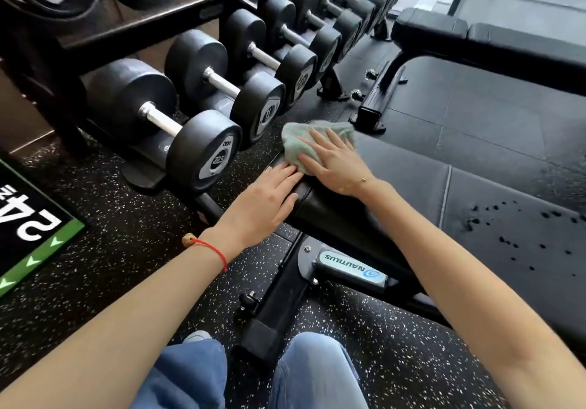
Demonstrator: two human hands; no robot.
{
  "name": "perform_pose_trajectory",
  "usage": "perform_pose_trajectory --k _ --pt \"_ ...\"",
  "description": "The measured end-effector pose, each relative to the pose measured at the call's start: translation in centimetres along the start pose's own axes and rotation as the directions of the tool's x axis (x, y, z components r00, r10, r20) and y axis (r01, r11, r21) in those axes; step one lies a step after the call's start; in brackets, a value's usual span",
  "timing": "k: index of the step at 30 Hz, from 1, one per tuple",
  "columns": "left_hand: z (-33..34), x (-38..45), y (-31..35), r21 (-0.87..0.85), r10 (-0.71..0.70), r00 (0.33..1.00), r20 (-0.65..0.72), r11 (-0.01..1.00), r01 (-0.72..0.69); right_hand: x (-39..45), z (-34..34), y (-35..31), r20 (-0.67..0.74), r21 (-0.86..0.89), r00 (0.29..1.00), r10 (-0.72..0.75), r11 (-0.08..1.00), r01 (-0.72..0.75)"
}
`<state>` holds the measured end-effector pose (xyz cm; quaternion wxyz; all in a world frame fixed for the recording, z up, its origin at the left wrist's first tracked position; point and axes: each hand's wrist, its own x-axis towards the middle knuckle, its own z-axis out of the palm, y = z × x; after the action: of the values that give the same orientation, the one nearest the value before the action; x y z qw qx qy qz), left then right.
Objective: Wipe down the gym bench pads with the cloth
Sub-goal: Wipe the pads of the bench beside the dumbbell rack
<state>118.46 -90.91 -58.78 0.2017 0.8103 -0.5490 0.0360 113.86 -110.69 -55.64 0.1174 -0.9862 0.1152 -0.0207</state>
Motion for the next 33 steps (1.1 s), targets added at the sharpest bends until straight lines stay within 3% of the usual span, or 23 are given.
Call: perform_pose_trajectory --k 3,6,8,16,18,23,25,29,33 --pt "0.0 -0.1 -0.1 0.006 0.009 1.0 0.01 1.0 -0.009 -4.5 -0.7 3.9 -0.033 0.003 0.998 0.046 0.999 -0.046" --pt "-0.1 -0.1 0.0 0.032 0.011 1.0 0.015 0.999 -0.011 -6.5 -2.7 9.4 -0.031 -0.017 0.967 0.253 0.967 -0.254" --pt "-0.3 0.3 0.4 0.029 -0.009 1.0 -0.005 1.0 0.009 -7.4 -3.3 11.0 -0.022 -0.025 0.95 0.313 0.949 -0.313" --pt "1.5 3.0 3.5 -0.004 0.036 0.999 0.009 0.999 -0.036 -20.2 -1.9 5.1 -0.03 0.039 0.998 0.054 0.998 -0.053" --pt "1.7 3.2 3.6 -0.019 0.025 1.0 0.01 1.0 -0.025 -19.2 -2.3 6.7 -0.03 0.037 0.996 0.088 0.996 -0.087" --pt "1.7 3.3 3.2 -0.004 0.032 0.999 -0.001 0.999 -0.032 -11.1 -3.0 11.2 -0.034 -0.016 0.934 0.356 0.934 -0.357" --pt "1.7 3.2 3.2 -0.007 0.032 0.999 0.007 0.999 -0.032 -12.4 -2.8 10.2 -0.03 0.005 0.959 0.282 0.959 -0.282" --pt "1.5 3.1 3.0 -0.008 0.035 0.999 0.033 0.999 -0.034 -20.8 -2.7 6.1 -0.013 0.018 1.0 0.0 1.0 0.001" --pt "1.4 3.1 3.0 -0.027 0.035 0.998 0.043 0.999 -0.034 -24.3 -2.0 4.2 -0.027 -0.109 0.999 0.041 0.993 -0.044"
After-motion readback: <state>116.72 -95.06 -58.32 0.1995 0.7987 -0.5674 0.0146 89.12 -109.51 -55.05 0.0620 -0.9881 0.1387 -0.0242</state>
